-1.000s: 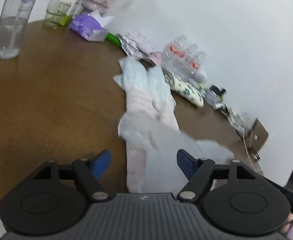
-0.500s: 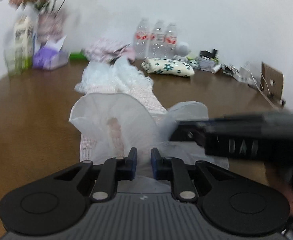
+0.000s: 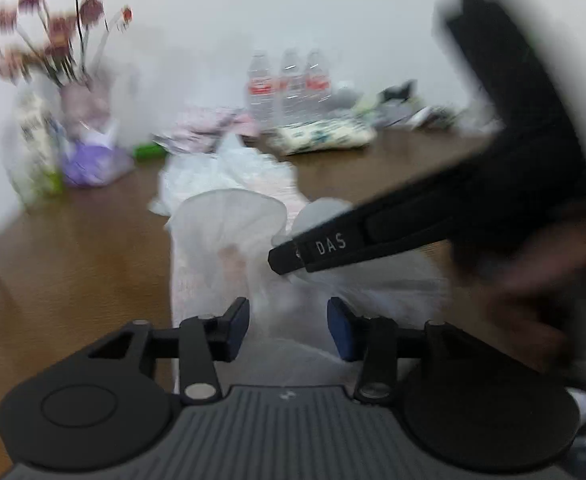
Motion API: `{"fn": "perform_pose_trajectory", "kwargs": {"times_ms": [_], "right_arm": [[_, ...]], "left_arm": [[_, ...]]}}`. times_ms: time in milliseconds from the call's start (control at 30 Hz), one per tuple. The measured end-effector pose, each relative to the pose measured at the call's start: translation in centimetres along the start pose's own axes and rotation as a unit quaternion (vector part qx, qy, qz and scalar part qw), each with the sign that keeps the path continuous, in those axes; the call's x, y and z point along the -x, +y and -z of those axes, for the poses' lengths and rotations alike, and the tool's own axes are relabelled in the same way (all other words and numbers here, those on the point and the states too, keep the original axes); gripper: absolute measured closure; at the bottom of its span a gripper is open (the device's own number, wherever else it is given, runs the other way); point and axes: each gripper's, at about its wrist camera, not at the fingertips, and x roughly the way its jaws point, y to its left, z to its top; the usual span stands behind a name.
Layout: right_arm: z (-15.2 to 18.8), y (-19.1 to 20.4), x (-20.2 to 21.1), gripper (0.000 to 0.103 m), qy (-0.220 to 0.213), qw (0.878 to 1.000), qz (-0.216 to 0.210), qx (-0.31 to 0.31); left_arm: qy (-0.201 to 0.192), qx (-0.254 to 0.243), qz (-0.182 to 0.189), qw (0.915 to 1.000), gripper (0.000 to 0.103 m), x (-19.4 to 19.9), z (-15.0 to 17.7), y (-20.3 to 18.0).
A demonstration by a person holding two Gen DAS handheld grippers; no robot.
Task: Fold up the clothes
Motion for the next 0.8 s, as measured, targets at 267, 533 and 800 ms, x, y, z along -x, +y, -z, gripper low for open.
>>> {"fn": "perform_pose_trajectory", "kwargs": {"times_ms": [267, 533, 800], "right_arm": [[2.4, 3.2, -0.6, 0.099, -0.020, 0.991, 0.065, 0.119], [2.6, 5.1, 2.1, 0.079, -0.030, 0.981, 0.083, 0.175], [4.4, -6.4, 12.0, 0.060, -0.167, 0.969, -0.092, -0.155]], "left_arm": [[-0.058, 0.242, 0.004, 0.9686, 0.078, 1.2, -1.7, 11.4], [0.040, 0.174, 0.054, 0.9824, 0.091, -8.3, -4.7, 5.3], [0.044, 0.206, 0.048, 0.9764, 0.093, -8.6, -3.4, 6.2]]}}
